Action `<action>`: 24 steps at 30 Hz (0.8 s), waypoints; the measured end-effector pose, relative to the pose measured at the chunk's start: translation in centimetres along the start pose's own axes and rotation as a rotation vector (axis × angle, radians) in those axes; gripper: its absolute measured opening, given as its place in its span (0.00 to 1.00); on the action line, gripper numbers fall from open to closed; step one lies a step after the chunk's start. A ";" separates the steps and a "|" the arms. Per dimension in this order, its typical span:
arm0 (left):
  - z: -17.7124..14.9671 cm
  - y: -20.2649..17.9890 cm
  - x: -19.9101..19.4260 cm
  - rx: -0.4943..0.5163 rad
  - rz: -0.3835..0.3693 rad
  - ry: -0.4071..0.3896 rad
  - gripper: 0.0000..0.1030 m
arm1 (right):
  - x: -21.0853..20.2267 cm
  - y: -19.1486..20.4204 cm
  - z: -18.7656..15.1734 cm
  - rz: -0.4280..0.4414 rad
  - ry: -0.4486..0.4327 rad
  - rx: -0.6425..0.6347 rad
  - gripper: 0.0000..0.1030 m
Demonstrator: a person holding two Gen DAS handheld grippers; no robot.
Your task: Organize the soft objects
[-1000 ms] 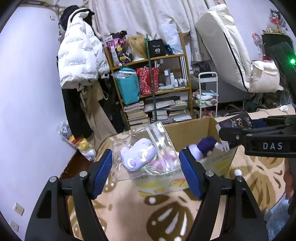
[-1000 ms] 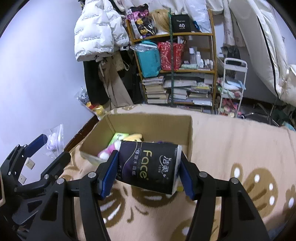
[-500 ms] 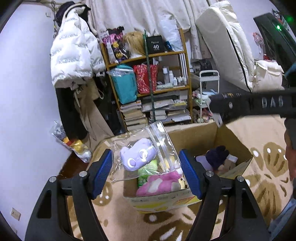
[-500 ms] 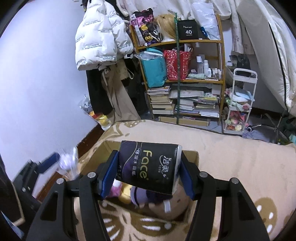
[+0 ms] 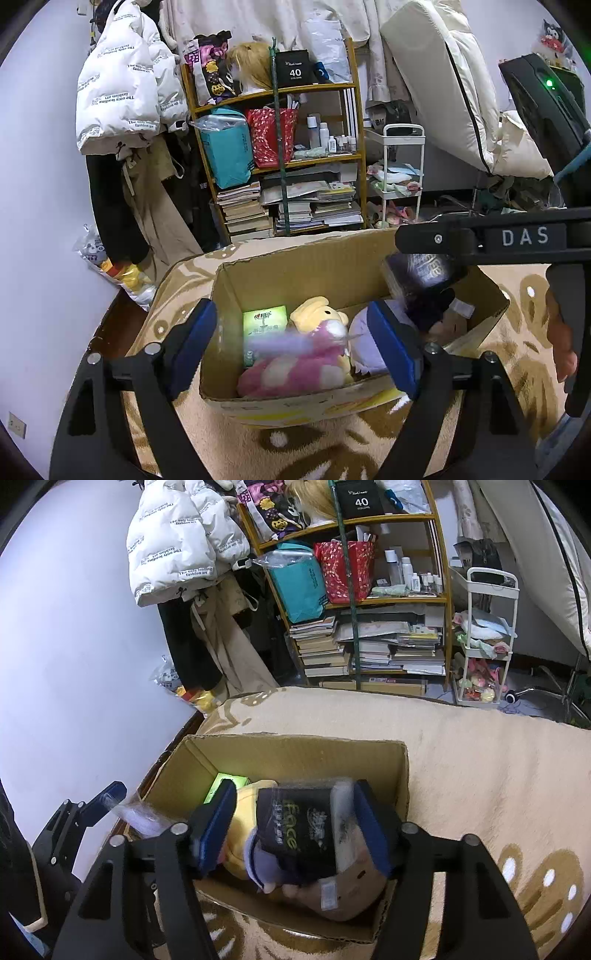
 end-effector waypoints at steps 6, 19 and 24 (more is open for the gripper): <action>0.3 0.7 -0.9 -0.016 0.020 -0.008 0.89 | -0.8 0.0 0.2 -0.017 -0.013 -0.006 0.84; 1.8 2.3 -6.4 -0.004 0.108 -0.061 0.96 | -7.0 0.9 0.9 -0.066 -0.094 -0.023 1.00; 2.5 3.2 -9.5 -0.026 0.142 -0.080 0.97 | -10.0 1.9 1.4 -0.072 -0.135 -0.043 1.00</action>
Point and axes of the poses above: each gripper's, at about its wrist camera, not at the fingertips, and x roughly the way its jaws point, y to its left, z to its top, the point moved 8 cm from there along x, roughly the way its jaws point, and after that the axes turned 10 degrees about -y, right-handed, at the moved point
